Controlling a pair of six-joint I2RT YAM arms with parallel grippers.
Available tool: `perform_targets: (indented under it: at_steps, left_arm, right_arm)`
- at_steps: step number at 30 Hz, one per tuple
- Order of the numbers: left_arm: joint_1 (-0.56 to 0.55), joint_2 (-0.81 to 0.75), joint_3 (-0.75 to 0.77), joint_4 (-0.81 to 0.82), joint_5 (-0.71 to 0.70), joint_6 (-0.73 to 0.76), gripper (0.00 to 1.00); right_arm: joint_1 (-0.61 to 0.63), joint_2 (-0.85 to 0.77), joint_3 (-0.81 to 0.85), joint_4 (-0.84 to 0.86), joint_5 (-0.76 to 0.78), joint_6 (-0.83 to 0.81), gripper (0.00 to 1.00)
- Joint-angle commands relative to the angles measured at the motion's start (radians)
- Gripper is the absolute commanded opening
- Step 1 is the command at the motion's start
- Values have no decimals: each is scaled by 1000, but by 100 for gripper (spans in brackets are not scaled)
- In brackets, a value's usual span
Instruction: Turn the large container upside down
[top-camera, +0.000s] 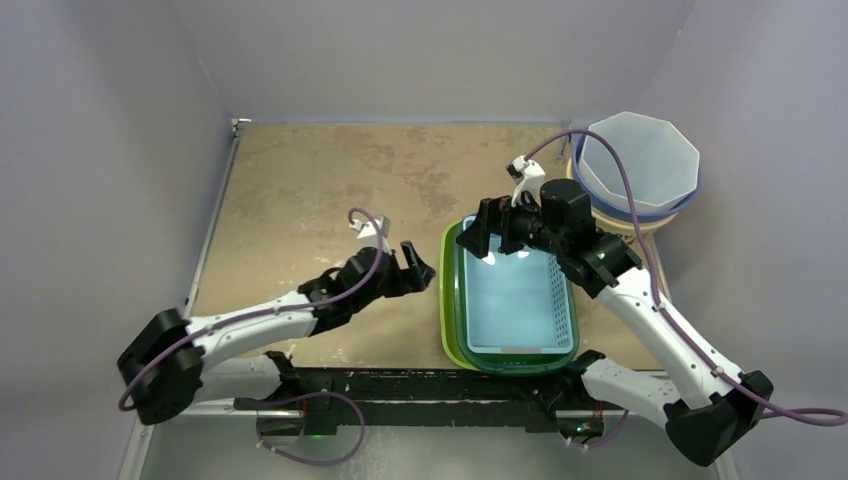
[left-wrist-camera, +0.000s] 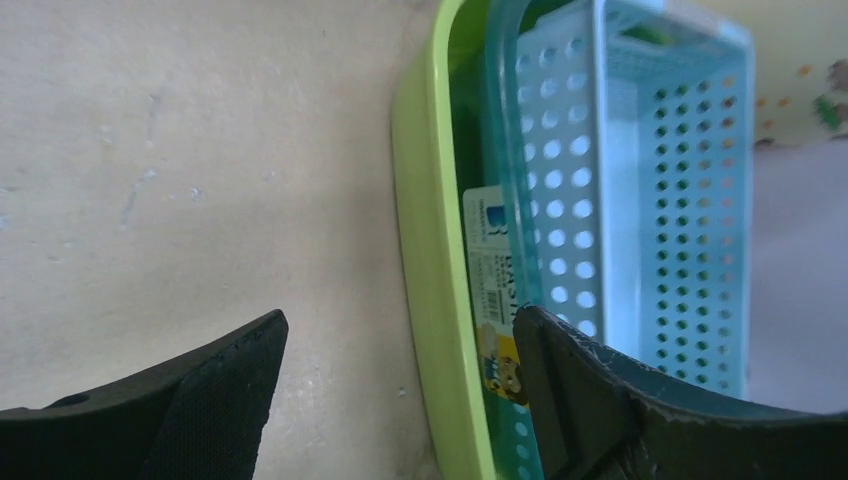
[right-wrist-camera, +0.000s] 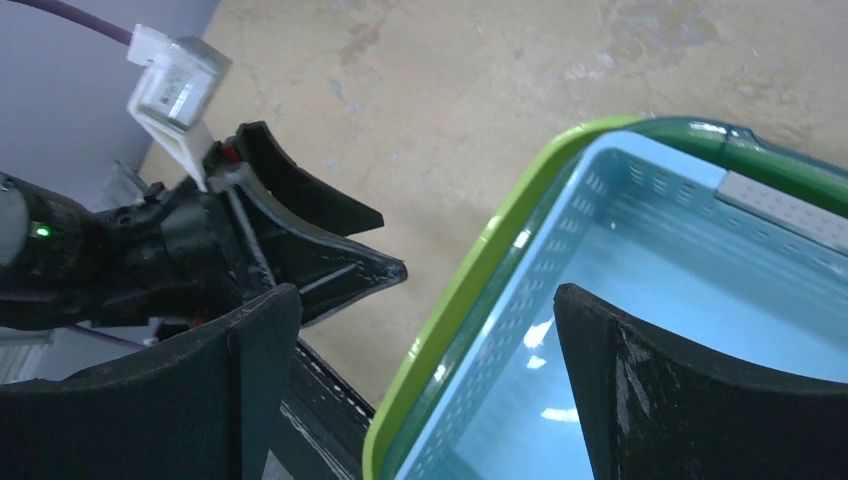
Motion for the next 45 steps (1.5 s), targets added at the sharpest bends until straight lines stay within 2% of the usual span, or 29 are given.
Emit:
perform_targets:
  at_steps: [1, 5, 10, 12, 15, 19, 23, 25, 30, 34, 41, 43, 45]
  left_arm:
    - [-49, 181, 47, 134, 84, -25, 81]
    - [-57, 256, 91, 113, 42, -13, 76]
    - [-57, 330, 134, 149, 67, 16, 70]
    - [-57, 346, 134, 148, 56, 13, 65]
    - [-57, 367, 160, 63, -13, -8, 57]
    - [-56, 375, 193, -16, -106, 8, 53]
    - [-34, 390, 209, -73, -164, 36, 36]
    - [-4, 414, 224, -102, -150, 40, 26]
    - [101, 436, 239, -175, -120, 61, 9]
    - [170, 390, 239, -228, -149, 90, 9]
    - [276, 295, 246, -354, -233, 132, 11]
    - [289, 259, 248, -385, -253, 158, 17]
    - [290, 206, 249, -408, -268, 180, 34]
  right_arm:
    - [-2, -7, 30, -96, 86, -50, 99]
    - [-2, -41, 27, -111, 113, -50, 99]
    - [-1, -53, -17, -85, 119, -8, 99]
    - [-2, -43, -22, -96, 124, 5, 99]
    - [-1, -25, -14, -119, 132, 6, 99]
    - [-1, -14, -9, -143, 172, 0, 99]
    - [-2, 15, -11, -123, 178, -6, 99]
    - [0, 52, 1, -116, 160, -12, 99]
    - [-2, 129, 37, -102, 144, -20, 99]
    - [-1, 165, 90, -123, 139, -40, 99]
    - [-1, 200, 130, -172, 261, -64, 99]
    - [-1, 202, 125, -181, 346, -48, 99]
    - [-2, 201, 103, -173, 394, -36, 99]
